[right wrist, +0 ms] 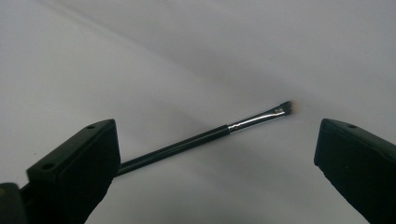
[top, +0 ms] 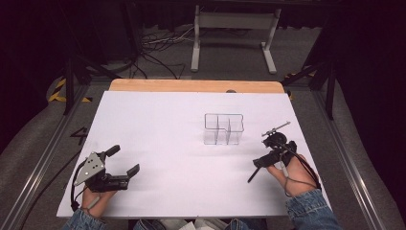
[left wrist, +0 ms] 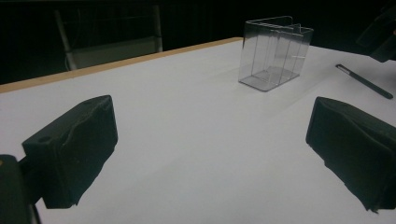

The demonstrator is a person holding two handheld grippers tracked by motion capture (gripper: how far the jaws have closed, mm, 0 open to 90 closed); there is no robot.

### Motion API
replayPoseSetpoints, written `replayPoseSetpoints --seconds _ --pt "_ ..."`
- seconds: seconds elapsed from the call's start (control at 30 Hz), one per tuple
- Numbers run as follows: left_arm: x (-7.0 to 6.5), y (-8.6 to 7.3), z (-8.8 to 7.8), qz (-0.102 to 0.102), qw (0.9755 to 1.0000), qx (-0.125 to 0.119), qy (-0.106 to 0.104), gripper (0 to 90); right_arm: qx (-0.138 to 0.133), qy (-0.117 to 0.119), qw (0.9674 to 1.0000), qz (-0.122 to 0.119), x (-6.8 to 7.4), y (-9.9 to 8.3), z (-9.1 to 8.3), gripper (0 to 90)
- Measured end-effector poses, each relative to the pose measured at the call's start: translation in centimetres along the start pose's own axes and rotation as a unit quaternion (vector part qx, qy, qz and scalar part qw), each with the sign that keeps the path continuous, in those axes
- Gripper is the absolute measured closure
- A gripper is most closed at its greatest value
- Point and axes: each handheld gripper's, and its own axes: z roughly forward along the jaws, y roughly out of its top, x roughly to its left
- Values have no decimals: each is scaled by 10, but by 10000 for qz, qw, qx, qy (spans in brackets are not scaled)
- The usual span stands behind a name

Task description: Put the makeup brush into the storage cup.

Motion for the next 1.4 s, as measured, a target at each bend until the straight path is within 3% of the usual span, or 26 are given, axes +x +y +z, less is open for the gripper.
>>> replayPoseSetpoints --seconds 0.43,0.87,1.4 --pt "1 0 1 -88 10000 -11 18 27 81 -76 9999 110 0 -6 11 30" --pt "0 0 2 -15 10000 -6 -32 27 272 -247 9990 244 1 -6 27 38" --pt "-2 0 2 -10 9999 -4 -154 27 580 -291 9976 221 1 -5 37 63"
